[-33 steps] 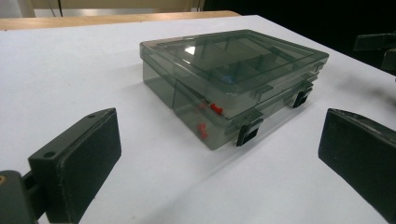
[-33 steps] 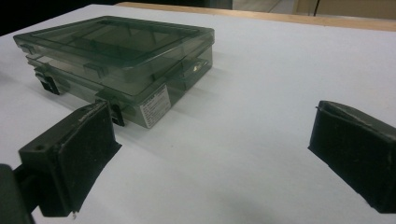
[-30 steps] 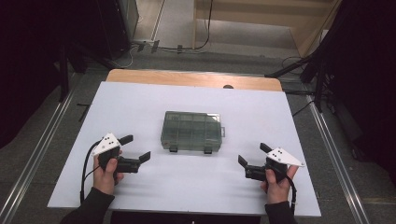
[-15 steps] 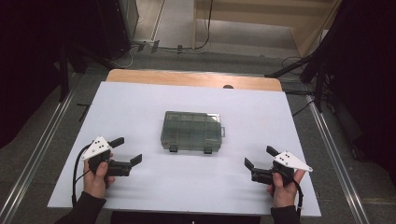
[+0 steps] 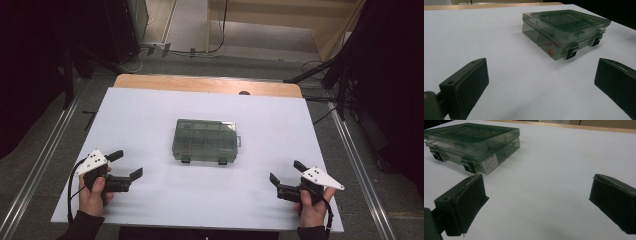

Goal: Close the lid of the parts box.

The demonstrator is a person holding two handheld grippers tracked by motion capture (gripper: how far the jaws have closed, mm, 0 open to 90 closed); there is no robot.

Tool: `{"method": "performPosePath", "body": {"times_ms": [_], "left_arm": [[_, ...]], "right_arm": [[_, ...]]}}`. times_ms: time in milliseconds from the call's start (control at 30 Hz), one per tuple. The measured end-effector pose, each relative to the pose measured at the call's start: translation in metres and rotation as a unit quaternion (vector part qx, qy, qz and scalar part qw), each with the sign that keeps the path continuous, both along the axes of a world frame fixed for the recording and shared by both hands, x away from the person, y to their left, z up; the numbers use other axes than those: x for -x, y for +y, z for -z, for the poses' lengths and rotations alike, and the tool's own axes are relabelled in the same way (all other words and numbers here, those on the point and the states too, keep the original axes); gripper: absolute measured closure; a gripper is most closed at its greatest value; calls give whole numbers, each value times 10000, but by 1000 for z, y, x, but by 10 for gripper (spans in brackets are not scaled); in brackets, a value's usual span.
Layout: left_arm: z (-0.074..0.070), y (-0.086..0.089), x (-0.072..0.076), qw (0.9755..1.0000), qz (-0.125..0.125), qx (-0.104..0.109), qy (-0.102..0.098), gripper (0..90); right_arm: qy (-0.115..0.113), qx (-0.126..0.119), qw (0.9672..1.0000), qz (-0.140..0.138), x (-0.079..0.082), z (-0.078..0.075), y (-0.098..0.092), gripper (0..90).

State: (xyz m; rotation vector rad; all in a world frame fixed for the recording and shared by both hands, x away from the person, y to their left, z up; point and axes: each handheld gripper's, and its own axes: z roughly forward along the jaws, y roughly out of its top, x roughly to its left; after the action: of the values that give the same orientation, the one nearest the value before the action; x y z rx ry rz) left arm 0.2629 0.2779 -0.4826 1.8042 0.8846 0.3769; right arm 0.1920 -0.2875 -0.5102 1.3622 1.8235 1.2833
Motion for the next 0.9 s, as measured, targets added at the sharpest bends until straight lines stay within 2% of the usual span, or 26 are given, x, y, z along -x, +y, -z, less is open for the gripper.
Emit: {"method": "performPosePath", "body": {"times_ms": [633, 900], "left_arm": [[-2, 19, 11, 9999, -169, -29, -19, 0], [-2, 22, 12, 9997, -231, -24, -11, 0]], "right_arm": [[-69, 13, 9997, 237, 16, -1, -22, 42], [-56, 14, 9995, 314, 18, -1, -22, 72]]}}
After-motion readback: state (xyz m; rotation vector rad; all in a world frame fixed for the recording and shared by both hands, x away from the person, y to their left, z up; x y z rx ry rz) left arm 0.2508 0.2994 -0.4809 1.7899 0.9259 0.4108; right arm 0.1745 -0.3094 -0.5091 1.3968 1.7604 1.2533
